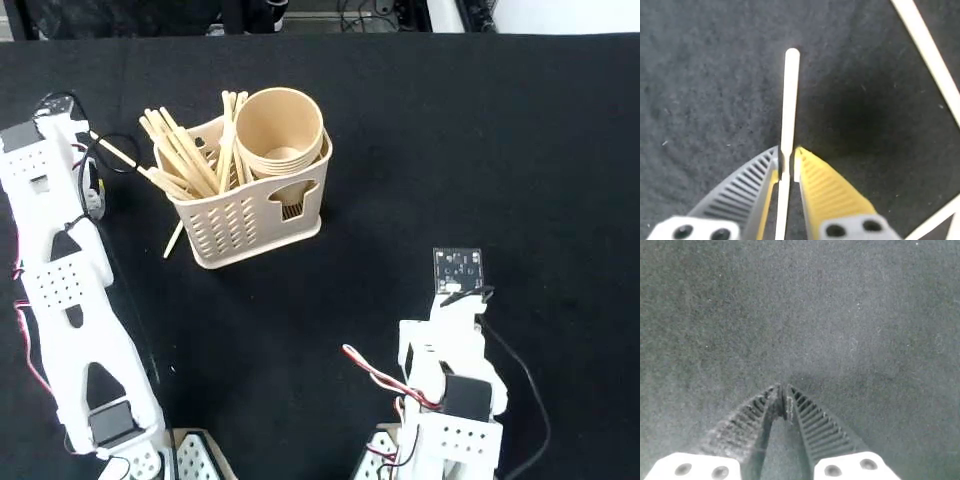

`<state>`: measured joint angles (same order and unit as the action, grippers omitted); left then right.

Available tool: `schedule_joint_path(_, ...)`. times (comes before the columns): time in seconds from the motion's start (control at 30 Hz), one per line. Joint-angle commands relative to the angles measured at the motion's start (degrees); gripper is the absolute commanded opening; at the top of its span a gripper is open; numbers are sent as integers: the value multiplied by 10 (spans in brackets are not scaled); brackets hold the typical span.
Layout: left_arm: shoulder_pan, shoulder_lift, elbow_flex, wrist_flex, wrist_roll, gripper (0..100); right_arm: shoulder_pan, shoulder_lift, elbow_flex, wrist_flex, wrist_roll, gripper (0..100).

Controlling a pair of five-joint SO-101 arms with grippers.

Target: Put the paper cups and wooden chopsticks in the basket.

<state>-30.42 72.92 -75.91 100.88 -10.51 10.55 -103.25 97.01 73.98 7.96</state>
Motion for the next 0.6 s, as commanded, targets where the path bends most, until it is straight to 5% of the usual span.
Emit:
schedule_joint_path(0.0, -25, -34, 11, 3, 54, 28, -6, -38, -5, 2, -2, 13)
schedule_joint_path(0.27, -24, -357, 342, -1, 130, 29, -6, -38, -5, 2, -2, 13)
schedule_joint_path(0.57, -2, -701, 586, -32, 133, 29, -6, -38, -5, 2, -2, 13)
